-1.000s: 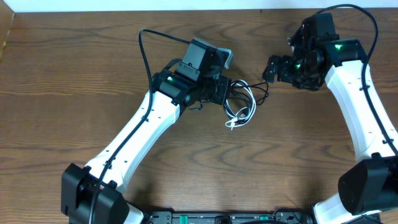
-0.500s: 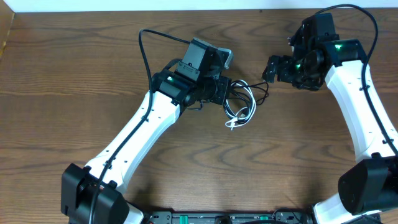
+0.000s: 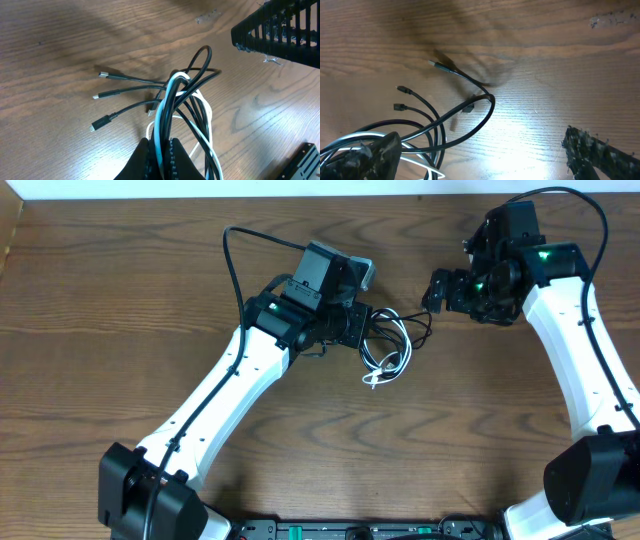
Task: Untangle cables
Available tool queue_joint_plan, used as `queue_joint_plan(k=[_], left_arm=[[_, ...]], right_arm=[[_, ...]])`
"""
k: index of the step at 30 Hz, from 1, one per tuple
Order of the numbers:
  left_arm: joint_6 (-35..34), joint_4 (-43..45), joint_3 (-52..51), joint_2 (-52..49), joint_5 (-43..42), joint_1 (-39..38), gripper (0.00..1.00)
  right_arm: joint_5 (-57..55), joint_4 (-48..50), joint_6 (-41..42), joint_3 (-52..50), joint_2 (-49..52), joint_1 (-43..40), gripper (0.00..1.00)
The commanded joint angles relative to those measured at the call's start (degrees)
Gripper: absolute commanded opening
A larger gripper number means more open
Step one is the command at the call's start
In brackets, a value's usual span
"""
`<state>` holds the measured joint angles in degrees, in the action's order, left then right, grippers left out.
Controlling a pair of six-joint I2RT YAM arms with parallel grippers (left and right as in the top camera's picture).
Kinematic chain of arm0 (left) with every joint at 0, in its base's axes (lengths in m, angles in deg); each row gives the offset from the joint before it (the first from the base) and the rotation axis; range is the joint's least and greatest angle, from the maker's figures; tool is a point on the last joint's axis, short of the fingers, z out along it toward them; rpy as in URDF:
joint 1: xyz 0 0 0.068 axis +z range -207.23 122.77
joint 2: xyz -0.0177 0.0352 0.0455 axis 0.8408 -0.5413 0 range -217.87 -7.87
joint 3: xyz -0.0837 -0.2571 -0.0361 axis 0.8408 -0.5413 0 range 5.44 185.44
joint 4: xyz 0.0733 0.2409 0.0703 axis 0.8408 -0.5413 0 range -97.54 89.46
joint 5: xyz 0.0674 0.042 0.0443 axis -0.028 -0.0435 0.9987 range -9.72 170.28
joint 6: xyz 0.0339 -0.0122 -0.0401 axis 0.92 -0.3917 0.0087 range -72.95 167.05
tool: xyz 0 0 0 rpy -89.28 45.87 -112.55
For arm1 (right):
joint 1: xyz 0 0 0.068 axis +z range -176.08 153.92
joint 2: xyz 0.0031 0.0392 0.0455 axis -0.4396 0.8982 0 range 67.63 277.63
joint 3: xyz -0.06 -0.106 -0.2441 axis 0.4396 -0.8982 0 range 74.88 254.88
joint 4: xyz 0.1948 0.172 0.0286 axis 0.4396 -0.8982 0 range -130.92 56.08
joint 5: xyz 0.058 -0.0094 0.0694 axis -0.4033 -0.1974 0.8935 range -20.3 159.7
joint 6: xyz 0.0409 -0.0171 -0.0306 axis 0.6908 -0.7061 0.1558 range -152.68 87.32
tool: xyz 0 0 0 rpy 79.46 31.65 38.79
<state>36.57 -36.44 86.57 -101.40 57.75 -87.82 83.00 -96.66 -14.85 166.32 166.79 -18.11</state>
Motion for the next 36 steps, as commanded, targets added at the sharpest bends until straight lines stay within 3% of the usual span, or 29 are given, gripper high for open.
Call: queue_joint_plan(k=[1, 29, 32, 36], left_arm=[[0.59, 0.13, 0.59, 0.85, 0.13, -0.02, 0.07], [3.02, -0.13, 0.52, -2.62, 0.09, 0.04, 0.07], [5.84, -0.55, 0.52, -4.59, -0.79, 0.42, 0.08], [11.3, -1.33, 0.52, -6.75, -8.5, 2.64, 0.07]], right_arm=[[0.33, 0.11, 0.37, 0.26, 0.42, 0.0, 0.99], [0.33, 0.11, 0.37, 0.26, 0.42, 0.0, 0.99], [0.33, 0.11, 0.37, 0.26, 0.42, 0.0, 0.99], [0.33, 0.11, 0.37, 0.26, 0.42, 0.0, 0.99]])
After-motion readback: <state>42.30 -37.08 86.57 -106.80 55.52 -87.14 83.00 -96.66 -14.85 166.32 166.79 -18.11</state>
